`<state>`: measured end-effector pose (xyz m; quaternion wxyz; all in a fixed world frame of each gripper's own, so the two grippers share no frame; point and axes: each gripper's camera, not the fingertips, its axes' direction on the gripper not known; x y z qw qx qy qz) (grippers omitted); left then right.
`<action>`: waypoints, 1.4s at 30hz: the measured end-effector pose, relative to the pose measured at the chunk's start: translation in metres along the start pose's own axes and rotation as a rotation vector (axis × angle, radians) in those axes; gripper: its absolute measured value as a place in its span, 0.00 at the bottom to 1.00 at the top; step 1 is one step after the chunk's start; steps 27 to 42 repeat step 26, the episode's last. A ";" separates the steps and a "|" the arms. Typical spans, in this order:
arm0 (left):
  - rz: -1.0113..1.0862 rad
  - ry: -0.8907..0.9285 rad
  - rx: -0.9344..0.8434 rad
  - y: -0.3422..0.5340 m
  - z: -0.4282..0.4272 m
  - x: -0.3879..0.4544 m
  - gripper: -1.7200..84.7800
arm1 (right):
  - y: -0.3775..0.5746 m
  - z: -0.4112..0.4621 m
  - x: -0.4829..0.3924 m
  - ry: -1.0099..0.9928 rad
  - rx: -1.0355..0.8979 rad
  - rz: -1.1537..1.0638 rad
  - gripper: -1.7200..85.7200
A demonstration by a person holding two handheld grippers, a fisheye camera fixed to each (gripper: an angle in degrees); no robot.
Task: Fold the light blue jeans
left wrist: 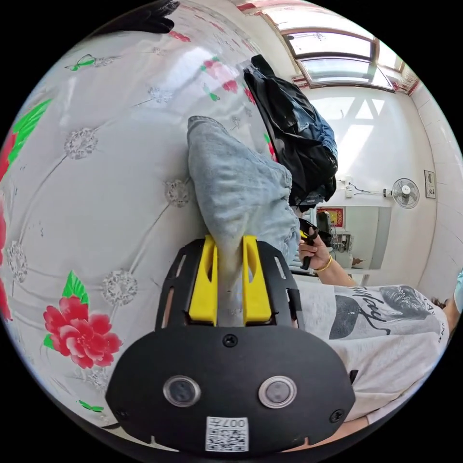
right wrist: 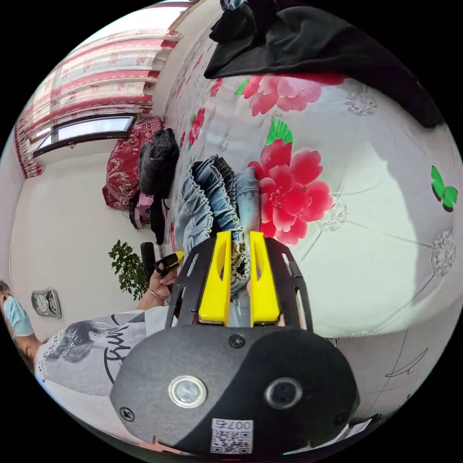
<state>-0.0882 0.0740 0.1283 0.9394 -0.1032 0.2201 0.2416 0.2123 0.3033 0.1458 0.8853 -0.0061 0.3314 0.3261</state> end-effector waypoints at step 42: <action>-0.098 -0.826 0.432 -0.072 -0.122 -0.020 0.02 | -0.181 0.244 -0.264 0.267 -0.203 -0.501 0.07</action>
